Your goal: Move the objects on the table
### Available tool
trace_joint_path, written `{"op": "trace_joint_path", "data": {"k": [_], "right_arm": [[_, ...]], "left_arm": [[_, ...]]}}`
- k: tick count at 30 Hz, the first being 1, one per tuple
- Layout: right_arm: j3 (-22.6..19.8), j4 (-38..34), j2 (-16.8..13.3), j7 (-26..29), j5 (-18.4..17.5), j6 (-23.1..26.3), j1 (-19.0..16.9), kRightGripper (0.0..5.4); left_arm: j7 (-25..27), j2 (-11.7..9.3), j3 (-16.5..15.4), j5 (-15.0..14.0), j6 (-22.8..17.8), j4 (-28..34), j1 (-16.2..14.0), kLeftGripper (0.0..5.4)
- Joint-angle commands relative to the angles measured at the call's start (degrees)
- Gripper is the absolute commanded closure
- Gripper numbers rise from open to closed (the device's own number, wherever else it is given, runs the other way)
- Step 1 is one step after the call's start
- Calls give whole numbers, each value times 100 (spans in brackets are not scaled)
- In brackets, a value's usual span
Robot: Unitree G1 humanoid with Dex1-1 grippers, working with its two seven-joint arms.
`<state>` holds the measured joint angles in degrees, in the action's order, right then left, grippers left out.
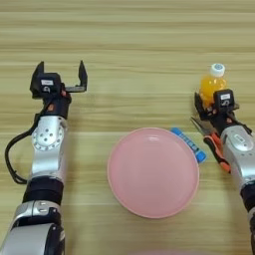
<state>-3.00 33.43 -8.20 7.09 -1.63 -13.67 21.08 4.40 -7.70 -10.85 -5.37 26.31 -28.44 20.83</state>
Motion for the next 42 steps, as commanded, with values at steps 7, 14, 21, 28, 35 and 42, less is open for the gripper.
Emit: {"op": "trace_joint_path", "data": {"k": [7,14,21,28,35,42], "right_arm": [[-21,87,103,-80,-3,-30,-54,193],[-25,112,128,-90,8,-51,-59,193],[-29,118,140,-94,5,-67,-57,127],[-42,128,140,-87,0,-77,-41,58],[-78,85,126,-90,-30,-93,-6,4],[-171,-82,159,-80,-119,-311,9,4]], "left_arm": [[58,-18,-29,-105,17,-39,68,0],[87,-34,-22,-150,34,-63,82,0],[118,-40,-26,-168,40,-73,91,0],[136,-32,-16,-174,39,-85,98,0],[151,-22,-15,-177,41,-96,106,0],[144,-18,-13,-171,49,-111,117,0]]}}
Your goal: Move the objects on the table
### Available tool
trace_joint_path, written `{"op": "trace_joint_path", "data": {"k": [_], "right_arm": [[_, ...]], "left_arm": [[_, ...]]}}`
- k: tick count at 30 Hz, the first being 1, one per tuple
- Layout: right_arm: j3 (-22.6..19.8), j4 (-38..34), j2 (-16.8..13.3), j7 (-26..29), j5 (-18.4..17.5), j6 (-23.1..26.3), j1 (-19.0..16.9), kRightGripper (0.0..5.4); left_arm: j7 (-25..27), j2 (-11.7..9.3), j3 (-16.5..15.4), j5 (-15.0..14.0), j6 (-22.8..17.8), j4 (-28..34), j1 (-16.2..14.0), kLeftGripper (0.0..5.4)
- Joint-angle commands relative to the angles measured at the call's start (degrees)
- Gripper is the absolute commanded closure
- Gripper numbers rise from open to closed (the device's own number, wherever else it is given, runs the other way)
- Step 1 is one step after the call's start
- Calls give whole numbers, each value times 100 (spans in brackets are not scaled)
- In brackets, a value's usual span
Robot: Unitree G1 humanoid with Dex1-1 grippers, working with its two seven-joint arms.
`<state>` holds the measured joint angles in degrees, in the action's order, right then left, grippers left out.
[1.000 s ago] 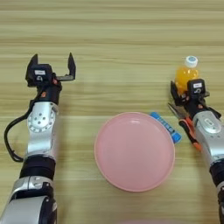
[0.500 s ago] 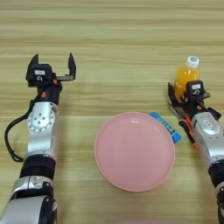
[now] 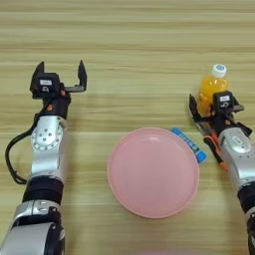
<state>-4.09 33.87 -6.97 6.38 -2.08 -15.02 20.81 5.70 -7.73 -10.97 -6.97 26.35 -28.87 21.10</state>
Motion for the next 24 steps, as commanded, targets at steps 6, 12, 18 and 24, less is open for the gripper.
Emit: {"op": "trace_joint_path", "data": {"k": [6,12,18,24], "right_arm": [[-138,-369,57,-62,-110,-563,21,4],[-192,-839,36,-106,-63,-1143,-32,4],[-175,-1325,-57,-174,110,-1627,-69,4],[-46,-2096,-157,-36,178,-1654,-108,4]], "left_arm": [[21,-12,3,-11,66,-82,95,0],[18,-10,9,-7,85,-70,83,0],[11,0,18,0,90,-66,79,0],[-4,6,25,12,93,-57,77,0]]}}
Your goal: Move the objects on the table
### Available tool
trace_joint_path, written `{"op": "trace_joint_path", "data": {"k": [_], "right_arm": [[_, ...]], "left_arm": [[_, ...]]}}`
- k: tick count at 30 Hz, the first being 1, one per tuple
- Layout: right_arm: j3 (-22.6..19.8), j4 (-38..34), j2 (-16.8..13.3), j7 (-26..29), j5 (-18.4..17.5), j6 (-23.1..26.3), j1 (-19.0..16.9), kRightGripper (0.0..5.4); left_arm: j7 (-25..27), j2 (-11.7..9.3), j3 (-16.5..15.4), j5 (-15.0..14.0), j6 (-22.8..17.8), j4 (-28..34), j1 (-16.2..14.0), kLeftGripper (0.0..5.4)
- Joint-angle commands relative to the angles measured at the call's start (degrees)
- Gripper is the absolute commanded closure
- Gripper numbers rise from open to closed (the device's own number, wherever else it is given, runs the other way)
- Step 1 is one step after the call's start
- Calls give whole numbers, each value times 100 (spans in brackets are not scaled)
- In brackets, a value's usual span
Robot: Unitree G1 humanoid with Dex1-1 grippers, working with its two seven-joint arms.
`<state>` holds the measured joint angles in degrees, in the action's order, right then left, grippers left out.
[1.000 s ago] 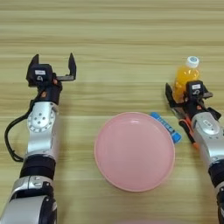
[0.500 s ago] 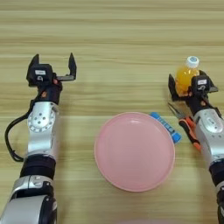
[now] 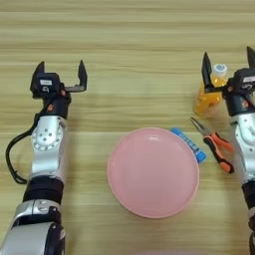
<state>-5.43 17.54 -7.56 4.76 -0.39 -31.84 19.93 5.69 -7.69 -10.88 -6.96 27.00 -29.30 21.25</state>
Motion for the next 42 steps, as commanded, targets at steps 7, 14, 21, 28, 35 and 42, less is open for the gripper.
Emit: {"op": "trace_joint_path", "data": {"k": [7,14,21,28,35,42], "right_arm": [[556,-1696,-386,1260,-837,1198,-112,4],[750,-2434,-728,2560,-2216,2628,-207,4],[1130,-2970,-1288,3733,-2873,3853,-370,4],[1734,-3186,-1860,4650,-2811,4724,-513,4],[2204,-2963,-1882,4737,-2240,4876,-449,4],[2515,-2817,-1856,4791,-1945,5103,-473,4]], "left_arm": [[-13,13,25,12,26,5,60,0],[-14,18,30,11,20,16,63,0],[-11,22,32,3,12,29,65,0],[-22,35,37,-2,1,44,69,0],[-27,28,32,-6,1,48,67,0],[-27,27,32,-8,-2,54,67,0]]}}
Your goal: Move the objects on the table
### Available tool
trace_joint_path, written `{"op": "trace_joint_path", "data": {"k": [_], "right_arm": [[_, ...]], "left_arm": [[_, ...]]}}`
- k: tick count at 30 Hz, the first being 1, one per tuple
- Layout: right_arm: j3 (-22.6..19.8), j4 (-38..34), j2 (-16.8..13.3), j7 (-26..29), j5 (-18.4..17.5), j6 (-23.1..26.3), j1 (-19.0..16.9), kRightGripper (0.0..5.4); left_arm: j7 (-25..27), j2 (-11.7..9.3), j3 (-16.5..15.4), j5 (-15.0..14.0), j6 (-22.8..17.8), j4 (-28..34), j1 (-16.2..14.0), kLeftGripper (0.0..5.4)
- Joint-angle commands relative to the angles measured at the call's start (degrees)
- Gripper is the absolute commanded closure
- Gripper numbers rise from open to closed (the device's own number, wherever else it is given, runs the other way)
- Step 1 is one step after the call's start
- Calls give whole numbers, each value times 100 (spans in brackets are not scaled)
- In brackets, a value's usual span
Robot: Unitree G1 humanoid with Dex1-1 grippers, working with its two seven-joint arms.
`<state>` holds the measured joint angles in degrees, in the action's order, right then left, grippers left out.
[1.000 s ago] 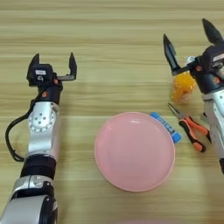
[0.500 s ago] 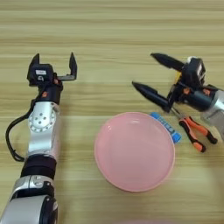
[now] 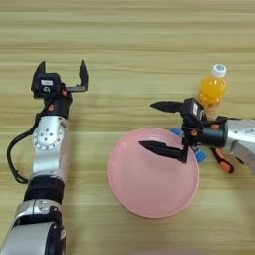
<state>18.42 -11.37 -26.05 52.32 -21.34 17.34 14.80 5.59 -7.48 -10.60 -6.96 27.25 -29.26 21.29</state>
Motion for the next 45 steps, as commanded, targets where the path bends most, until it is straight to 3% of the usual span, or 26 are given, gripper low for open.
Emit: {"op": "trace_joint_path", "data": {"k": [1,13,21,37,45], "right_arm": [[183,106,-9,54,186,241,45,4],[589,535,53,208,544,675,165,4],[678,937,284,109,782,833,343,4],[764,1645,705,-144,1347,877,603,4],[725,2004,900,-462,1680,653,739,4]], "left_arm": [[-18,6,4,-7,-27,50,63,0],[-31,10,5,-6,-20,43,62,0],[-43,17,9,-4,-12,26,69,0],[-51,32,14,-4,7,-10,92,0],[-58,44,18,1,16,-37,107,0]]}}
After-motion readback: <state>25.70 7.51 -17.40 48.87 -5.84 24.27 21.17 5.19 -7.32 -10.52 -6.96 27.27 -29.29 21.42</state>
